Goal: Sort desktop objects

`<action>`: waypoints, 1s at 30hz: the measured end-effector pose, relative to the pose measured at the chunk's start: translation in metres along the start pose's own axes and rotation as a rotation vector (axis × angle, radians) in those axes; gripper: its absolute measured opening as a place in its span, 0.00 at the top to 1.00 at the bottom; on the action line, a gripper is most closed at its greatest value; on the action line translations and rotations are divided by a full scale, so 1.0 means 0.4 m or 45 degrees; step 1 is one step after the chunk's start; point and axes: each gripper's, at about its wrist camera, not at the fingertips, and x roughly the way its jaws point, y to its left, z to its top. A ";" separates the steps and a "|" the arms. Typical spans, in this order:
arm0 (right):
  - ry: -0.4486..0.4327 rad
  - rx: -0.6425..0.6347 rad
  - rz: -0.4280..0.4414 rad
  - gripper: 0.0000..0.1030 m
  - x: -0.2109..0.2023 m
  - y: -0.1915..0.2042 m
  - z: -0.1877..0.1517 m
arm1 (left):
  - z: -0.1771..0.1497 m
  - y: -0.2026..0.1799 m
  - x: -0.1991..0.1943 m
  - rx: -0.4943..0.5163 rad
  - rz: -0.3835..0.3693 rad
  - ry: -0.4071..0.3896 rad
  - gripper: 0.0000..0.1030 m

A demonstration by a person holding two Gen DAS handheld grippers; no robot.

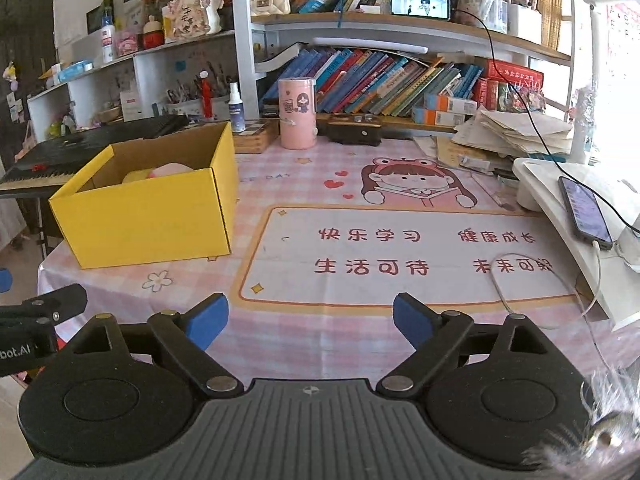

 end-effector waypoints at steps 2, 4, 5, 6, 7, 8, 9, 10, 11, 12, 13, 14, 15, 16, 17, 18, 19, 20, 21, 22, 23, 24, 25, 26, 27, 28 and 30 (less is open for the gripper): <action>0.004 -0.004 0.008 0.12 0.002 -0.001 0.000 | 0.001 -0.003 0.002 -0.001 0.005 0.003 0.06; 0.007 -0.021 0.016 0.12 0.002 0.001 -0.001 | 0.002 -0.006 0.005 -0.007 0.000 0.006 0.06; 0.006 -0.030 0.019 0.11 0.001 0.003 -0.001 | 0.003 -0.008 0.005 -0.010 -0.008 0.006 0.06; 0.005 -0.038 0.022 0.09 0.000 0.003 -0.002 | 0.003 -0.009 0.006 -0.013 -0.016 0.006 0.06; 0.003 -0.044 0.027 0.08 -0.001 0.004 -0.003 | 0.003 -0.011 0.007 -0.013 -0.020 0.007 0.06; 0.003 -0.048 0.030 0.08 -0.003 0.005 -0.004 | 0.005 -0.015 0.009 -0.011 -0.022 0.010 0.06; 0.004 -0.052 0.031 0.08 -0.003 0.005 -0.004 | 0.005 -0.016 0.011 -0.010 -0.025 0.014 0.06; 0.005 -0.054 0.031 0.07 -0.003 0.004 -0.003 | 0.005 -0.017 0.012 -0.011 -0.028 0.018 0.06; 0.007 -0.054 0.029 0.07 -0.004 0.004 -0.004 | 0.005 -0.018 0.014 -0.011 -0.030 0.022 0.06; 0.008 -0.054 0.028 0.07 -0.003 0.003 -0.004 | 0.006 -0.018 0.014 -0.011 -0.030 0.024 0.06; 0.010 -0.052 0.025 0.07 -0.004 0.002 -0.004 | 0.005 -0.018 0.014 -0.011 -0.030 0.025 0.06; 0.012 -0.051 0.023 0.07 -0.004 0.002 -0.005 | 0.006 -0.017 0.015 -0.012 -0.029 0.028 0.06; 0.016 -0.049 0.022 0.06 -0.005 0.001 -0.006 | 0.005 -0.017 0.016 -0.011 -0.032 0.031 0.06; 0.021 -0.048 0.020 0.06 -0.005 0.002 -0.007 | 0.005 -0.017 0.017 -0.010 -0.038 0.035 0.06; 0.025 -0.047 0.017 0.06 -0.005 0.002 -0.009 | 0.005 -0.018 0.018 -0.008 -0.044 0.038 0.06; 0.028 -0.047 0.014 0.06 -0.006 0.003 -0.010 | 0.005 -0.020 0.018 -0.004 -0.048 0.040 0.06; 0.030 -0.048 0.012 0.06 -0.007 0.005 -0.010 | 0.004 -0.022 0.017 0.002 -0.051 0.042 0.06; 0.030 -0.049 0.011 0.06 -0.008 0.006 -0.011 | 0.003 -0.023 0.017 0.008 -0.056 0.042 0.06; 0.030 -0.050 0.011 0.06 -0.008 0.007 -0.011 | 0.002 -0.023 0.016 0.010 -0.060 0.041 0.06; 0.030 -0.050 0.010 0.06 -0.008 0.006 -0.011 | 0.002 -0.023 0.015 0.012 -0.059 0.040 0.06; 0.029 -0.050 0.009 0.06 -0.008 0.006 -0.011 | 0.002 -0.023 0.015 0.012 -0.061 0.041 0.06; 0.029 -0.049 0.006 0.05 -0.009 0.007 -0.011 | 0.001 -0.021 0.015 0.008 -0.067 0.043 0.06; 0.028 -0.047 0.002 0.05 -0.010 0.008 -0.011 | 0.002 -0.019 0.016 0.005 -0.071 0.046 0.06; 0.027 -0.045 -0.001 0.05 -0.011 0.008 -0.011 | 0.001 -0.018 0.016 0.004 -0.071 0.049 0.06; 0.027 -0.043 -0.002 0.05 -0.012 0.008 -0.012 | 0.002 -0.018 0.017 0.006 -0.069 0.052 0.06; 0.027 -0.040 -0.001 0.05 -0.013 0.007 -0.012 | 0.003 -0.019 0.019 0.010 -0.065 0.056 0.06; 0.027 -0.037 -0.004 0.05 -0.016 0.008 -0.011 | 0.002 -0.021 0.018 0.017 -0.059 0.057 0.06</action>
